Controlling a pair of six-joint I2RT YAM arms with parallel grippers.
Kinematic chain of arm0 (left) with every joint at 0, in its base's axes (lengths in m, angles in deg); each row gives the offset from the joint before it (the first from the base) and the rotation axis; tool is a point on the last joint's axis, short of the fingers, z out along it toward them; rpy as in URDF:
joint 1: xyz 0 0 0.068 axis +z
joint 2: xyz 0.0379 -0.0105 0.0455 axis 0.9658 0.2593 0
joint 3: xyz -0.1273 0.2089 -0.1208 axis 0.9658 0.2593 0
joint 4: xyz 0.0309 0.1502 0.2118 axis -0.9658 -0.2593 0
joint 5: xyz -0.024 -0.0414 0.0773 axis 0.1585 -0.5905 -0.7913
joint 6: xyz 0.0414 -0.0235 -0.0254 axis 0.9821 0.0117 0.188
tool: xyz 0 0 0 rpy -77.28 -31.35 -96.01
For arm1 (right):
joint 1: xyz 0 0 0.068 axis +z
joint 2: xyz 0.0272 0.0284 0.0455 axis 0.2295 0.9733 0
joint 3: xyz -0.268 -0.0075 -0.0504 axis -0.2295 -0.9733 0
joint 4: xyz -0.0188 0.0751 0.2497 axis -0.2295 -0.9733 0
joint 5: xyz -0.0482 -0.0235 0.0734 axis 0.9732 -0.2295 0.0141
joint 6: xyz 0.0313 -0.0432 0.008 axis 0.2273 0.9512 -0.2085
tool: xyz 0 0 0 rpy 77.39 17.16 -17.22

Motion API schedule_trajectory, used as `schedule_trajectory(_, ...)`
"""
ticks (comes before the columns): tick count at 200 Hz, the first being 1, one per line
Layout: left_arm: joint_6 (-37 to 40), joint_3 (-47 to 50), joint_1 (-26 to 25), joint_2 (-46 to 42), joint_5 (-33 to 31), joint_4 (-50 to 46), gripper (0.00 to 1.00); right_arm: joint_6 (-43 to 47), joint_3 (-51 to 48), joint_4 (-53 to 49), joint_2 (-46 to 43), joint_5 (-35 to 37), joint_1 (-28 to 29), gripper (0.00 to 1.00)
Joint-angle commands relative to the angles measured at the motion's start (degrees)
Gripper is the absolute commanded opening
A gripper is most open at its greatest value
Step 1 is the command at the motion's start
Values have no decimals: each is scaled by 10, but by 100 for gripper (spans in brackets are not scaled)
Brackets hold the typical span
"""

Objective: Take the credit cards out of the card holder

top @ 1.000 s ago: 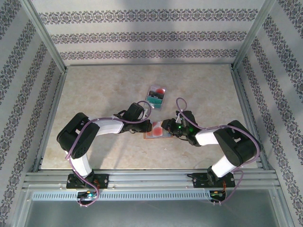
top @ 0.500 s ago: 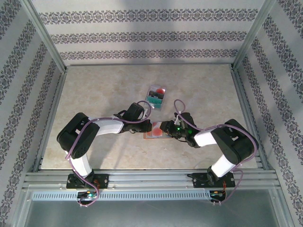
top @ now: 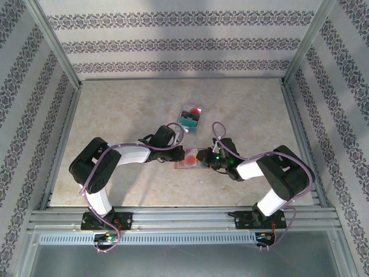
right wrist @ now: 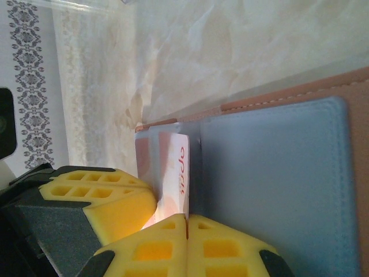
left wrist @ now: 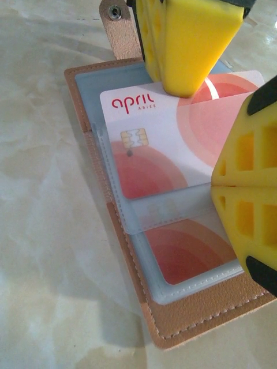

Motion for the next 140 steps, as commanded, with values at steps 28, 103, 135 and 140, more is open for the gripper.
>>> schedule_trajectory(28, 30, 21, 23, -3, -39, -66, 4, 27, -7, -45, -39, 16, -10, 0)
schedule_trajectory(103, 48, 13, 33, -7, -36, -65, 7, 62, 18, -136, -79, 28, -10, 0)
schedule_trajectory(135, 38, 10, 34, -21, -23, -62, 13, 71, 29, -151, -80, 25, -10, 0)
schedule_trajectory(140, 36, 11, 34, -25, -21, -62, 14, 73, 31, -154, -80, 25, -10, 0)
